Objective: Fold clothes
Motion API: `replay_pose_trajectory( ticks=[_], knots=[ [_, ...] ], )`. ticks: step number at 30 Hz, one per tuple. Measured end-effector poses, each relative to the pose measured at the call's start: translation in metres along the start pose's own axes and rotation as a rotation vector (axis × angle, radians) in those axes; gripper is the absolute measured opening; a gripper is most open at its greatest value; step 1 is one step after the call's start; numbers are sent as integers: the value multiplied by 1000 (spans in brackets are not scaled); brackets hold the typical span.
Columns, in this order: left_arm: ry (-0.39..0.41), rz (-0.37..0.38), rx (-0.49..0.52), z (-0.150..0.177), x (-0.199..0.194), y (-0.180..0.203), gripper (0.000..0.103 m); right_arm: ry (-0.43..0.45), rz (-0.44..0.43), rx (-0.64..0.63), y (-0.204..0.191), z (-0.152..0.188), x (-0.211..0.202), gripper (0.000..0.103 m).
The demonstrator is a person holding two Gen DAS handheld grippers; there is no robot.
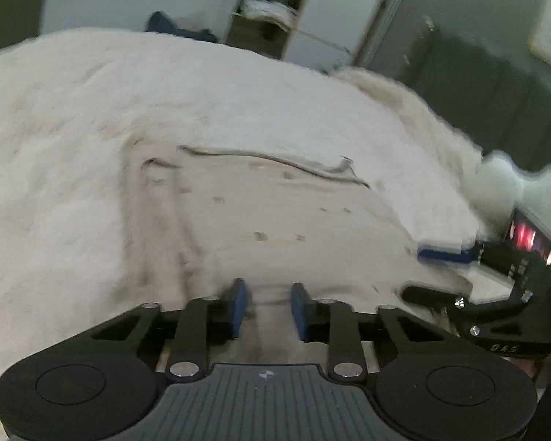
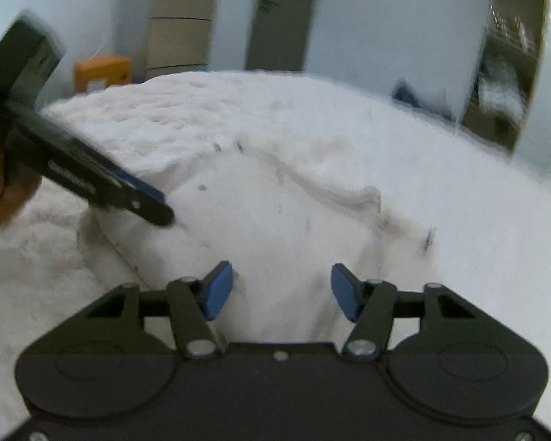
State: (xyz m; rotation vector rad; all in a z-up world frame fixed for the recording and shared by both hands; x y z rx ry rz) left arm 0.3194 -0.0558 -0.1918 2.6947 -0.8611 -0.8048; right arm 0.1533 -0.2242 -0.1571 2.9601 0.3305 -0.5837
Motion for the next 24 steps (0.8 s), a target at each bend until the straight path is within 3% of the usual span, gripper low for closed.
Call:
replay_pose_trajectory(
  ticks=[3,5,8,10,13,14,17,18,21,24],
  knots=[
    [1,-40,7,-10,-28,-8,6,-12,90,-3,23,17,-14,59],
    [29,-129,166,-20,-53,7,23,-20,151,-34,30,21,-21,59],
    [98,-168,416,-21,-90,39,48,33,171,-135,21,9,-43,64],
    [139,-126,609,-15,-102,70,88,88,133,-222,9,0,-67,78],
    [152,-21,1090,35,-106,131,93,128,47,-471,-30,0,-73,83],
    [128,3,1160,49,-100,135,93,133,3,-592,-48,4,-74,83],
    [45,58,1365,96,-78,141,93,108,-49,-773,-73,18,-64,83],
    [22,61,1421,111,-68,139,93,72,-76,-888,-85,34,-57,83],
    [33,-7,1483,124,-50,130,93,15,-81,-1066,-100,63,-35,83],
    [47,-57,1532,129,-35,117,93,-13,-52,-1165,-103,81,-12,83]
  ],
)
Point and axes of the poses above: each gripper's, at about its wrist camera, not at the fingertips, and x roughly the way its jaws point, y to its right, z to its underside, the point moved 4 cm from there along x, roughly the way its jaws point, and after that the axes turned 14 degrees about y, right-handed, at the moved point
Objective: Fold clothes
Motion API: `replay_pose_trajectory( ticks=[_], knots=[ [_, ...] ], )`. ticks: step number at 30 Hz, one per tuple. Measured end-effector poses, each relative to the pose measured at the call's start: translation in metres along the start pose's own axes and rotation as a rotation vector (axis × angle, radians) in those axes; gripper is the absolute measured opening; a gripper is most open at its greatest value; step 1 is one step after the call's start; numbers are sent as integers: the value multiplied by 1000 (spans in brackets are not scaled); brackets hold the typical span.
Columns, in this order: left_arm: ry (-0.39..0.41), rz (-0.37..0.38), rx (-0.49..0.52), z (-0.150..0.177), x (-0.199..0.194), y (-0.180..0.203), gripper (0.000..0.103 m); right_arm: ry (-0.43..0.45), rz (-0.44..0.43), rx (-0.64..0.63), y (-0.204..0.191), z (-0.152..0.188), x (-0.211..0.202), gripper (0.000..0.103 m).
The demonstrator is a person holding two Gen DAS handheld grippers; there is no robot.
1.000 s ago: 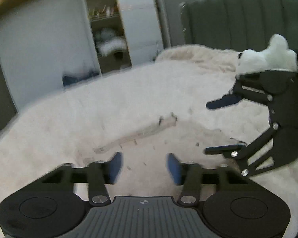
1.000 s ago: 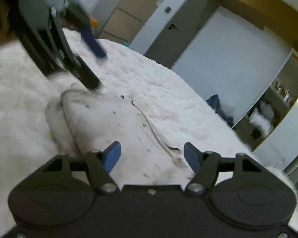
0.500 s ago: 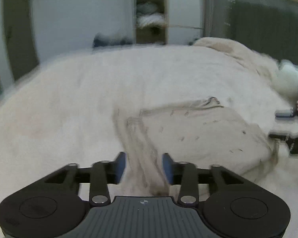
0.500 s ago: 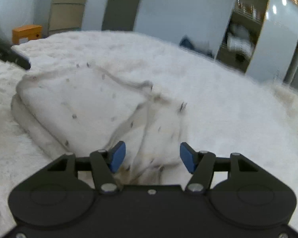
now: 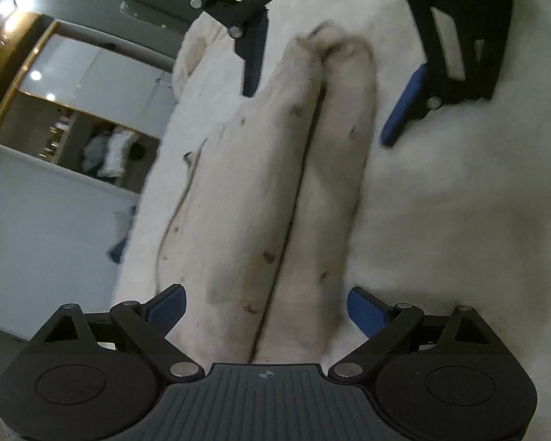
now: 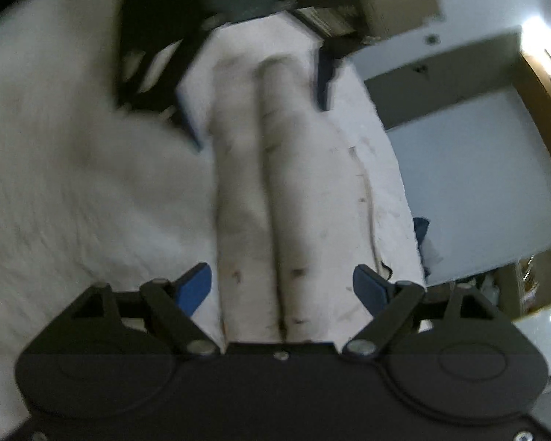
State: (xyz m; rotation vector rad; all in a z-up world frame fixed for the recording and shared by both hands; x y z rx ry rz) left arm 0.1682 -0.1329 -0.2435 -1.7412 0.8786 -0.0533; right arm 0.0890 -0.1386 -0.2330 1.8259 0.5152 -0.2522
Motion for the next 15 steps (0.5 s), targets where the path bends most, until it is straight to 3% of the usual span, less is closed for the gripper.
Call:
replay_pose_trajectory(
  ticks=[4,8,12,13,15],
  knots=[
    [-4,-51,45,28,15,-3,95,-52,78,-101,-5,7,28,88],
    [-14,-75,-3,46,29,-13,99,-76,151,-67,4,17,58,84],
    [-5,-78,0,53,40,-22,94,-81,180,-36,14,29,74,53],
    [-4,-77,0,53,40,-23,85,-77,177,-40,13,30,75,44],
    [0,-52,16,58,41,-27,70,-57,149,-74,12,32,72,38]
  ],
)
Point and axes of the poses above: each gripper's, at about its wrist camera, not at the fingertips, and x roughly the way its jaws point, y to its right, z to its underside, the point moved 4 cm from there along x, roughly the way its jaws point, and after that the axes turned 14 degrees about y, right-handed, at the moved point
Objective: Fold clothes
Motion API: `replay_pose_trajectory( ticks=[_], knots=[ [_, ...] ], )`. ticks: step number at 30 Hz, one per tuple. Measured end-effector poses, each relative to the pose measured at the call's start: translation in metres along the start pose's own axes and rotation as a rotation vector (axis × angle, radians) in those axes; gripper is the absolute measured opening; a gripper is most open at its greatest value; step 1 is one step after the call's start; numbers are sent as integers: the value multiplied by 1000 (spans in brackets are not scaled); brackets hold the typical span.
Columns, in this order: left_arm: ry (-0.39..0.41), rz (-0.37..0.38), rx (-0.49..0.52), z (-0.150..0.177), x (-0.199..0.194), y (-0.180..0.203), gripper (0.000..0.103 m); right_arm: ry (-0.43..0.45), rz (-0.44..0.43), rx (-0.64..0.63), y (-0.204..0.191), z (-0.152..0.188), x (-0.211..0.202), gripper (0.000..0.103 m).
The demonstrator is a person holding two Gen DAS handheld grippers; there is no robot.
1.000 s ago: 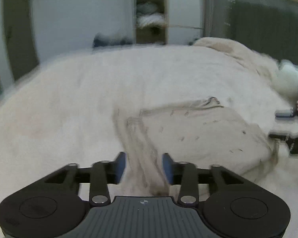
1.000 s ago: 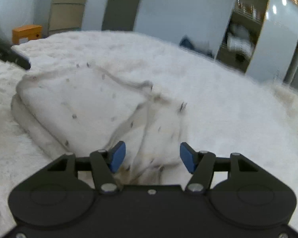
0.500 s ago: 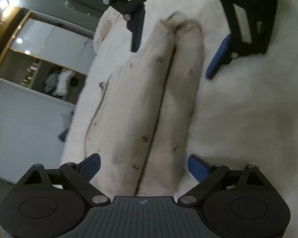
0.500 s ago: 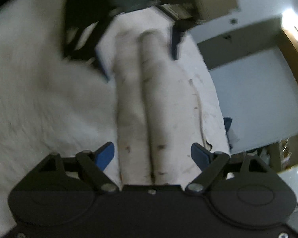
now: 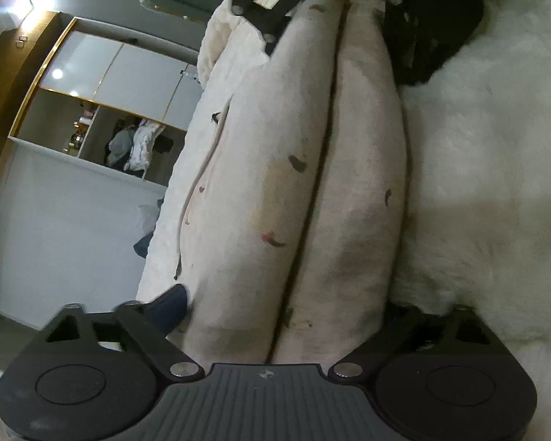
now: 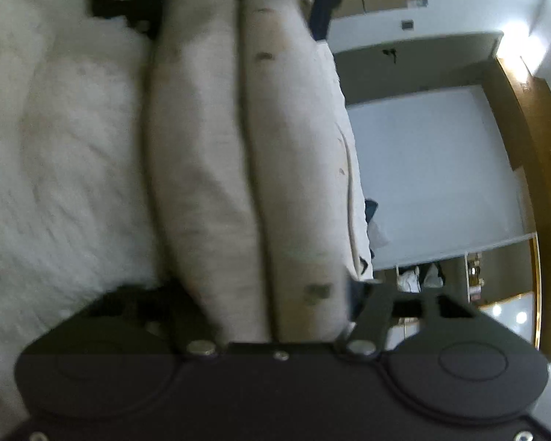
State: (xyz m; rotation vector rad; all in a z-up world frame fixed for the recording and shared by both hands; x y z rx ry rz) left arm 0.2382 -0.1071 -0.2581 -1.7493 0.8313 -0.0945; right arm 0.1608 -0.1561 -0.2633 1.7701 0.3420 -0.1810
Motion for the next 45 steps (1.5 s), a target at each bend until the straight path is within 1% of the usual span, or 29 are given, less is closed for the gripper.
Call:
replay_pose_trajectory(
  ticks=[1,3,5,9,10,11,12,14,16,17,18,20,22,23,25,27,28,30,31,32,33,35,36,38,39,40,42,44,45],
  knots=[
    [5,15,16,0,2,1,61,2,-7,0,2,1,-1,36],
    [12,63,48,4,1,-6,52,6,-40,7,11,3,-2,33],
    [12,79,38,6,-1,-17,48,19,-96,46,35,0,-2,32],
    [15,112,-7,10,-9,-79,44,39,-183,111,80,-8,1,29],
    [14,121,-12,12,-11,-96,44,46,-212,123,104,-16,5,29],
    [12,130,-16,18,-13,-129,43,53,-242,134,130,-24,10,29],
    [8,127,-14,23,-15,-150,43,53,-246,135,135,-26,9,28],
    [-2,118,-9,32,-17,-190,43,58,-295,164,194,-52,28,28],
    [-21,87,3,46,-21,-230,43,63,-302,173,229,-74,45,28],
    [-46,41,21,61,-25,-263,43,65,-305,177,246,-84,54,28],
    [-63,4,34,69,-27,-282,44,66,-300,177,255,-92,61,28],
    [-86,-85,49,88,-43,-312,44,90,-228,143,285,-127,73,28],
    [-101,-173,61,108,-63,-334,44,118,-147,96,298,-153,79,28],
    [-101,-204,78,119,-76,-335,44,134,-107,65,298,-166,80,28],
    [-103,-239,94,134,-92,-332,44,167,-9,-35,284,-199,80,29],
    [-114,-287,101,167,-122,-306,46,186,38,-87,261,-219,79,30],
    [-117,-280,107,175,-128,-294,49,191,41,-103,233,-233,76,33],
    [-148,-217,110,217,-146,-231,55,195,33,-126,180,-253,66,37],
    [-159,-192,91,225,-148,-218,60,196,-3,-130,139,-260,66,47],
    [-200,-140,52,243,-150,-190,65,198,-42,-135,96,-268,66,52],
    [-266,-62,6,268,-153,-149,71,202,-71,-139,71,-270,67,59],
    [-323,0,-44,292,-161,-106,68,210,-214,-170,-23,-262,67,59],
    [-313,-44,-66,299,-170,-97,69,210,-216,-175,-31,-262,62,55],
    [-292,-145,-129,307,-188,-98,75,246,-94,-163,-49,-249,37,55],
    [-323,-159,-188,315,-199,-106,77,247,-88,-157,-50,-248,36,56],
    [-347,-171,-235,322,-209,-112,80,241,-106,-129,-47,-238,28,57],
    [-366,-191,-258,330,-228,-118,82,237,-155,-100,-40,-213,8,59],
    [-391,-225,-292,336,-250,-127,82,237,-179,-95,-30,-199,-11,64],
    [-398,-254,-340,335,-265,-134,82,237,-185,-82,-28,-195,-20,69]
  ],
)
Point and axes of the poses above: each gripper's, at about its wrist camera, not at the fingertips, and x roughly the way its jaws point, y to its right, z to its underside, the point moved 4 cm from there along x, roughly the way its jaws point, and after that the axes turned 14 degrees about y, right-handed, at the moved point
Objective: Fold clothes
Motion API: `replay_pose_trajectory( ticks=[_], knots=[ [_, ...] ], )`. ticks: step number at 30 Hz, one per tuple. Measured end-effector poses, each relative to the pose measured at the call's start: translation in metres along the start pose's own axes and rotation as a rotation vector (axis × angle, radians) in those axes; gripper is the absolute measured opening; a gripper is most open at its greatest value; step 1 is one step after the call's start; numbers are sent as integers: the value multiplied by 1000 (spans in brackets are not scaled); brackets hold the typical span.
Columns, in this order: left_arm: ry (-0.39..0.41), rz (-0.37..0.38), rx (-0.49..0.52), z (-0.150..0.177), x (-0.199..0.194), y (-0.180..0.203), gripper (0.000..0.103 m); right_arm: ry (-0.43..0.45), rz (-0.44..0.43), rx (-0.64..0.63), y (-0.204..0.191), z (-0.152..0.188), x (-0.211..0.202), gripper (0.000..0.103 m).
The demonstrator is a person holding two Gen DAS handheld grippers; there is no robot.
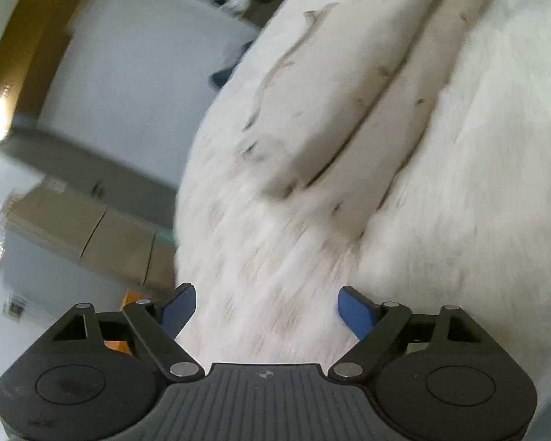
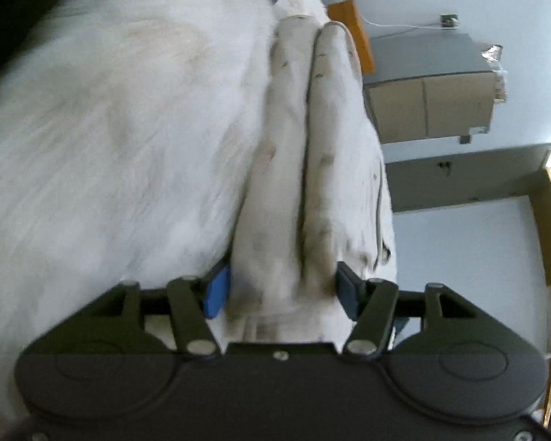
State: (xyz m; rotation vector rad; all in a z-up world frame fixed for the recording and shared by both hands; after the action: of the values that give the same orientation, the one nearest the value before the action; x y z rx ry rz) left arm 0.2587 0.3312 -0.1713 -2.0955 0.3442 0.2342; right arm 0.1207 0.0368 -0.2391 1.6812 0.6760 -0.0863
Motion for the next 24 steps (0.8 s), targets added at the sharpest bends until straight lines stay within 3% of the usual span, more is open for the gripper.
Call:
replay_pose_trajectory(
  ticks=[1,3,5,8,9,10,12,14,18,20,24],
  knots=[
    [-7,-21,-66,0,-13,-11,83,-7,-2,78,6,7,-21,74],
    [-6,-61,-291,-13,-43,-34,89,-18,-4,219,13,12,-65,77],
    [-29,-46,-520,-17,-73,-36,98,-3,5,446,37,20,-96,81],
    [-44,-63,-825,-44,-99,-40,100,44,4,805,85,22,-120,84],
    [-46,-66,-902,-54,-106,-38,102,62,0,902,99,20,-128,91],
    [-48,-68,-979,-64,-114,-35,103,92,-24,1080,116,19,-143,95],
    [-61,-53,-1105,-86,-130,-27,103,128,-48,1245,132,17,-159,103],
    [-83,-31,-1191,-112,-144,-18,103,163,-60,1375,145,17,-179,103],
    [-158,-73,-1250,-166,-182,-4,103,148,-82,1460,158,13,-193,103],
    [-209,-81,-1248,-183,-194,5,103,67,-76,1486,161,9,-205,103],
    [-312,-122,-1258,-208,-221,27,103,1,-93,1532,146,8,-206,103]
  ],
)
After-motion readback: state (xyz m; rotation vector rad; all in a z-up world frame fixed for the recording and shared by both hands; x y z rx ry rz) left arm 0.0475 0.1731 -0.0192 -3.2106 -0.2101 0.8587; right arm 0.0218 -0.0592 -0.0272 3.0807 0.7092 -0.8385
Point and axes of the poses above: each gripper's, at about its wrist camera, not at the fingertips, and x roughly the way its jaws point, y to its right, z to its underside, the point moved 4 cm from there along x, roughly the way its jaws point, and after that the axes turned 14 degrees about y, right-handed, at the moved point
